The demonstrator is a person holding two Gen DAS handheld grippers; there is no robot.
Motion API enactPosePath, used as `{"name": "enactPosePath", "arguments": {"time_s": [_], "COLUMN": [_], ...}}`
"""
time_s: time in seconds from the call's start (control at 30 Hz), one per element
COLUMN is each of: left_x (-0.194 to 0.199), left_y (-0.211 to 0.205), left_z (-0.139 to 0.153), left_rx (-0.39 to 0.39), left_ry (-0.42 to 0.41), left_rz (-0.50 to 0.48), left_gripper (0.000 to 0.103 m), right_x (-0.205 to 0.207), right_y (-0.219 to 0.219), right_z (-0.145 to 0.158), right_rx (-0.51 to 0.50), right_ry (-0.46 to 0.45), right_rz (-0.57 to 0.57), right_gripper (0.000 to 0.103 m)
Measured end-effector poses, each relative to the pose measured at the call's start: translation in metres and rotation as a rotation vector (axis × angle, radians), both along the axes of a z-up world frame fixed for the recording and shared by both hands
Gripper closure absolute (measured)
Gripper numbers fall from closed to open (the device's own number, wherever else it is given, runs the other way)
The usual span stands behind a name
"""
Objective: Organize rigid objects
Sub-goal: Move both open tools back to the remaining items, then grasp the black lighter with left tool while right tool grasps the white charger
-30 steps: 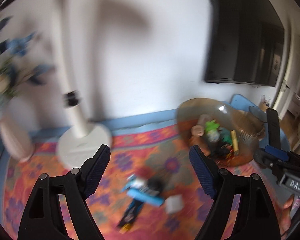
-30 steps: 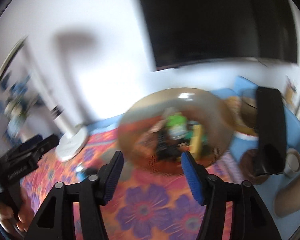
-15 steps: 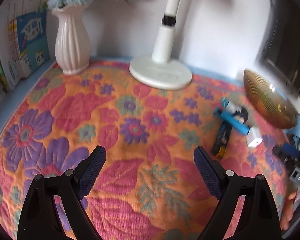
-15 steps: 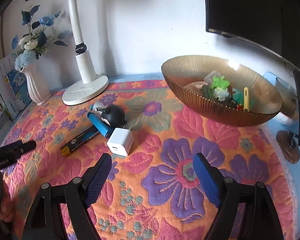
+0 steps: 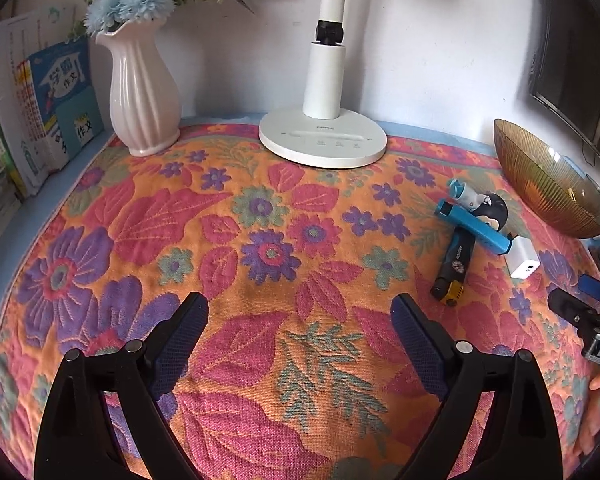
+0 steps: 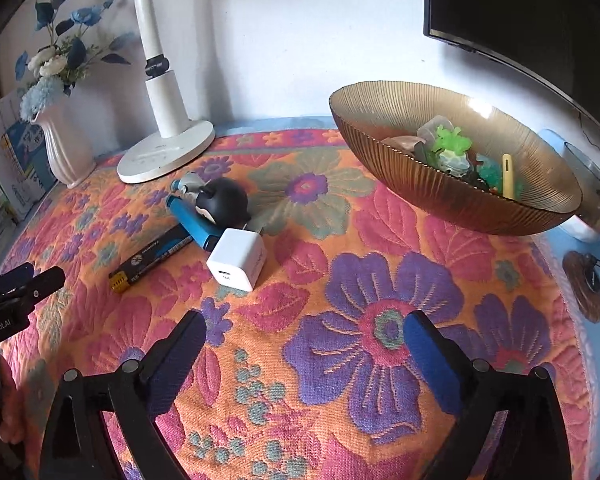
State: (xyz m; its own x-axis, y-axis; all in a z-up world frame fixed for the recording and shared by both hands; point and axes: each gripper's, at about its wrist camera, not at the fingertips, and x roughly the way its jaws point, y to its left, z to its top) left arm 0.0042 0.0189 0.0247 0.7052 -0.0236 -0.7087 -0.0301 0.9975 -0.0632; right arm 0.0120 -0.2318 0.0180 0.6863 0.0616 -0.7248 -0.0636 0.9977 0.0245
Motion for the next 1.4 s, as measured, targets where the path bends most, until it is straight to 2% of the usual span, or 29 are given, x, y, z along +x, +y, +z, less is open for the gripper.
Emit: {"name": "enactPosePath", "arguments": {"time_s": [0.37, 0.6, 0.63, 0.73, 0.77, 0.87, 0.97, 1.03, 1.07, 1.1, 1.17, 1.27, 1.33, 1.4], "left_x": [0.006, -0.004, -0.004, 0.003, 0.003, 0.011, 0.031, 0.040, 0.046, 0.050, 0.058, 0.061, 0.060, 0.057], "left_y": [-0.002, -0.010, -0.012, -0.020, -0.024, -0.041, -0.053, -0.063, -0.070, -0.076, -0.085, -0.093, -0.100, -0.108], "left_z": [-0.003, 0.003, 0.004, 0.000, 0.002, 0.011, 0.014, 0.011, 0.007, 0.004, -0.003, -0.006, -0.006, -0.005], "left_rx": [-0.002, -0.009, -0.026, -0.195, -0.189, -0.073, -0.081, -0.059, -0.036, -0.018, 0.012, 0.055, 0.082, 0.100], "left_ry": [0.030, -0.008, 0.008, 0.112, 0.116, 0.083, 0.101, 0.114, 0.127, 0.140, 0.160, 0.137, 0.122, 0.101], "left_rz": [-0.024, -0.095, -0.118, -0.300, -0.313, -0.339, -0.387, -0.408, -0.430, -0.452, -0.471, -0.472, -0.477, -0.492], "left_gripper": [0.011, 0.011, 0.011, 0.011, 0.011, 0.011, 0.012, 0.014, 0.023, 0.033, 0.044, 0.044, 0.055, 0.080], "right_x": [0.000, -0.001, -0.002, -0.007, -0.007, -0.004, 0.006, 0.018, 0.023, 0.030, 0.043, 0.051, 0.055, 0.059], "right_y": [-0.008, -0.004, -0.005, -0.012, -0.012, -0.003, 0.012, 0.022, 0.024, 0.027, 0.029, 0.033, 0.038, 0.042], "right_z": [-0.001, 0.000, 0.003, 0.018, 0.025, 0.040, 0.034, 0.024, 0.020, 0.014, 0.005, 0.000, -0.002, -0.004], "right_rx": [0.041, 0.057, 0.077, 0.212, 0.229, 0.186, 0.139, 0.098, 0.089, 0.084, 0.092, 0.075, 0.048, 0.042], "right_ry": [0.010, 0.019, 0.025, 0.041, 0.051, 0.054, 0.088, 0.119, 0.136, 0.157, 0.184, 0.171, 0.155, 0.149], "right_rz": [-0.027, 0.027, 0.032, 0.072, 0.075, 0.066, 0.079, 0.058, 0.054, 0.052, 0.045, 0.032, 0.031, 0.037], "right_gripper": [0.003, 0.003, 0.003, 0.003, 0.003, 0.003, 0.004, 0.014, 0.031, 0.043, 0.045, 0.047, 0.055, 0.074]}}
